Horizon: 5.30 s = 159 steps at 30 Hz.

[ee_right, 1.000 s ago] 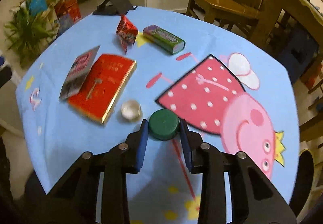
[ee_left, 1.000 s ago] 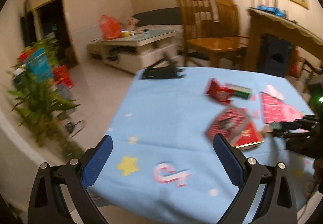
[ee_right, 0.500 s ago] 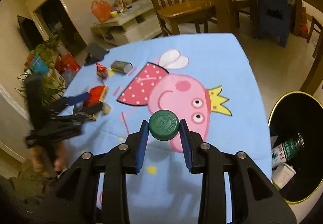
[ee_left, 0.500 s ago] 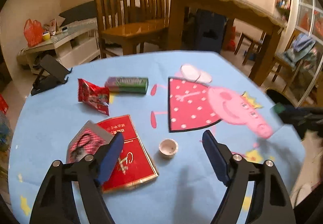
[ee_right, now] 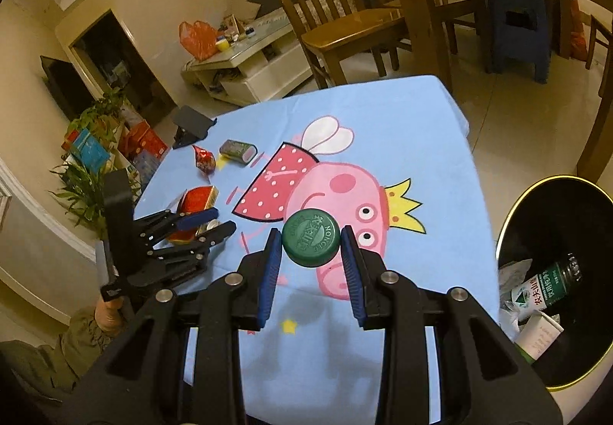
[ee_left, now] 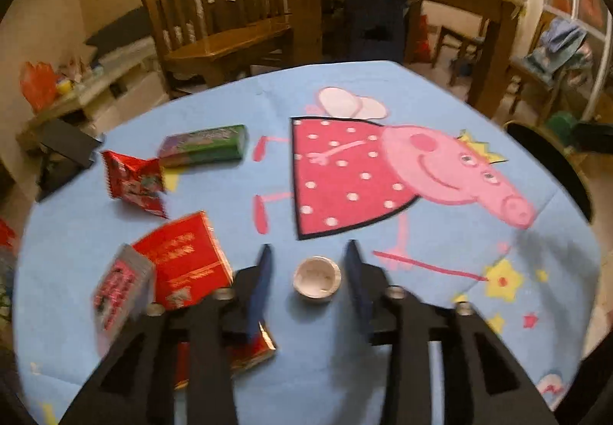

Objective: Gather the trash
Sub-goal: 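Carry both caps over the bin and open both grippers to drop them, then grasp the pink card with the right gripper while the left grasps the red candy wrapper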

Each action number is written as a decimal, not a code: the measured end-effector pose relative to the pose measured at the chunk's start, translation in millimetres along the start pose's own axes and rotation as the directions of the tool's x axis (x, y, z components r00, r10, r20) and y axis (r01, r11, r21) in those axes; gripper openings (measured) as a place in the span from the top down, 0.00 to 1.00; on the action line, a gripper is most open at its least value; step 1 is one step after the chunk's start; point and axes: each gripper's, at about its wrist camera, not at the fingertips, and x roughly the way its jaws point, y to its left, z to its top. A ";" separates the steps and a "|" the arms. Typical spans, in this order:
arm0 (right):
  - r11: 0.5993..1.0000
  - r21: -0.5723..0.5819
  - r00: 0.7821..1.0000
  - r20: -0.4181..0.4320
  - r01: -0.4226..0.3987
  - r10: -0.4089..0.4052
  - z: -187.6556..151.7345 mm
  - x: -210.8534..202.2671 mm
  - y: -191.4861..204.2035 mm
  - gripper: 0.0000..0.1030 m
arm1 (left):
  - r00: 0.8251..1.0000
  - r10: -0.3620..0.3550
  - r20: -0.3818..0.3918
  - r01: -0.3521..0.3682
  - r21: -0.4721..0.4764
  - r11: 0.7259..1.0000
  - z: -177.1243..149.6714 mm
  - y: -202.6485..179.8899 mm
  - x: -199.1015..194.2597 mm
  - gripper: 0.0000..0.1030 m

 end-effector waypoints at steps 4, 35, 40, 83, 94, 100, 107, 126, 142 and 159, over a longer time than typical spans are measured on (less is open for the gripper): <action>1.000 0.010 1.000 0.011 0.003 -0.004 -0.1 -8.2 -3.6 0.70 | 1.000 -0.023 -0.007 0.022 -0.050 0.998 -1.0 7.2 -0.8 0.59; 0.895 0.248 0.868 0.252 0.370 -0.429 -11.4 -154.0 -147.9 0.70 | 0.978 -0.208 0.002 0.205 0.179 0.962 106.4 -280.8 12.3 0.82; 0.882 0.303 0.859 0.258 0.362 -0.442 -15.9 -171.0 -175.7 0.69 | 0.972 -0.235 -0.023 0.234 0.217 0.948 109.2 -323.9 23.3 0.81; 0.841 0.144 0.842 0.077 0.521 -0.534 -11.8 -70.5 -113.3 0.35 | 0.978 0.204 0.051 -0.191 -0.187 0.964 28.3 -64.4 -79.3 0.28; 0.951 -0.131 0.955 -0.063 0.279 -0.289 -34.5 57.3 44.9 0.23 | 0.884 0.456 -0.107 -0.454 -0.435 0.778 -64.6 134.7 -112.9 0.22; 0.959 -0.263 0.978 -0.146 0.106 -0.148 -26.5 130.2 156.1 0.22 | 0.884 0.442 -0.150 -0.458 -0.465 0.758 -94.8 173.3 -109.9 0.22; 0.935 -0.355 0.985 -0.151 0.024 -0.082 -10.5 182.6 243.7 0.12 | 0.893 0.412 -0.179 -0.442 -0.513 0.735 -118.3 193.7 -102.2 0.22; 0.869 -0.495 0.971 -0.209 -0.005 -0.113 -23.3 204.2 254.9 0.98 | 0.916 0.364 -0.169 -0.396 -0.528 0.751 -120.3 206.2 -89.3 0.22; 0.998 -0.057 0.992 -0.127 -0.002 -0.005 -28.1 55.6 22.9 0.98 | 0.973 0.230 -0.029 -0.231 -0.208 0.951 25.6 141.4 -7.7 0.16; 0.996 -0.038 0.995 -0.055 -0.082 0.080 -17.2 26.4 10.1 0.97 | 0.975 0.206 -0.076 -0.217 -0.169 0.961 25.7 108.5 22.2 0.90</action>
